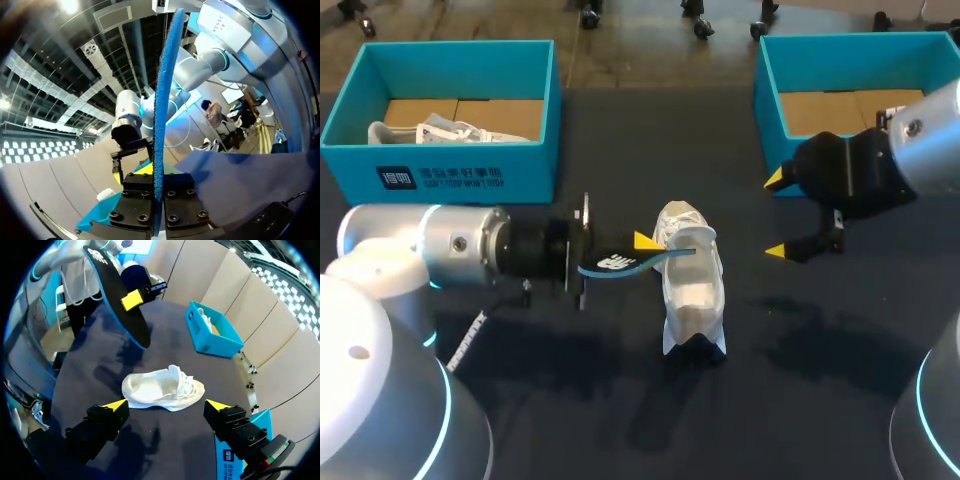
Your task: Take the shoe out of the shoebox, open the shoe tongue, remove and reinsert the insole, then place the shoe into the shoebox
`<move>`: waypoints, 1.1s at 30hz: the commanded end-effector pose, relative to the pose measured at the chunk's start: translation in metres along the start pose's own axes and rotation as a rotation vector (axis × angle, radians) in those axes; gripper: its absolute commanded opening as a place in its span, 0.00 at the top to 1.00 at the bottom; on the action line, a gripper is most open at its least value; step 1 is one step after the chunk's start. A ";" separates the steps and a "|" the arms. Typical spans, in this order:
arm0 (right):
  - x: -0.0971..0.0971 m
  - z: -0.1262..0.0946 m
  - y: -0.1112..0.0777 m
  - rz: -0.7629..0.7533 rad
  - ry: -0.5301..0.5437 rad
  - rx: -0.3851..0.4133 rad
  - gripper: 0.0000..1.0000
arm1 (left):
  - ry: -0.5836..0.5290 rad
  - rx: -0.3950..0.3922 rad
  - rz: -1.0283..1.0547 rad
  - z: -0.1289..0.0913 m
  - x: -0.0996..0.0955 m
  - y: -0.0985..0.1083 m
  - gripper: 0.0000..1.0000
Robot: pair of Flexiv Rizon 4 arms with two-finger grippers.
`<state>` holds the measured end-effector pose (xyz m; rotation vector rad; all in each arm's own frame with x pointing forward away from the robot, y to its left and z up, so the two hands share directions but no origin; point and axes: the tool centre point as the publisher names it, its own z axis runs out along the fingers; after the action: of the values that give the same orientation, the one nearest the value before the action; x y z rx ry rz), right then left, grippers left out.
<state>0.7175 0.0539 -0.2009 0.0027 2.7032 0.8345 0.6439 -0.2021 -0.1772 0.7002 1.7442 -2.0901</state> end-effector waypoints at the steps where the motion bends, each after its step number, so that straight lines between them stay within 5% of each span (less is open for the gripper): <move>1: -0.001 0.002 0.001 0.000 -0.001 0.004 0.00 | -0.026 0.008 -0.006 0.006 0.006 0.008 1.00; 3: -0.001 0.010 -0.001 -0.019 0.039 0.088 0.00 | -0.045 0.020 -0.011 0.006 0.008 0.010 1.00; 20: 0.008 0.049 -0.030 -0.095 0.121 0.197 0.00 | -0.058 -0.013 -0.034 0.009 0.021 0.031 1.00; 33: 0.005 0.092 -0.034 -0.184 0.221 0.114 0.00 | -0.049 -0.062 -0.043 0.007 0.019 0.035 1.00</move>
<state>0.7295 0.0685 -0.2746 -0.3037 2.8792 0.6252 0.6472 -0.2129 -0.2189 0.5921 1.7957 -2.0614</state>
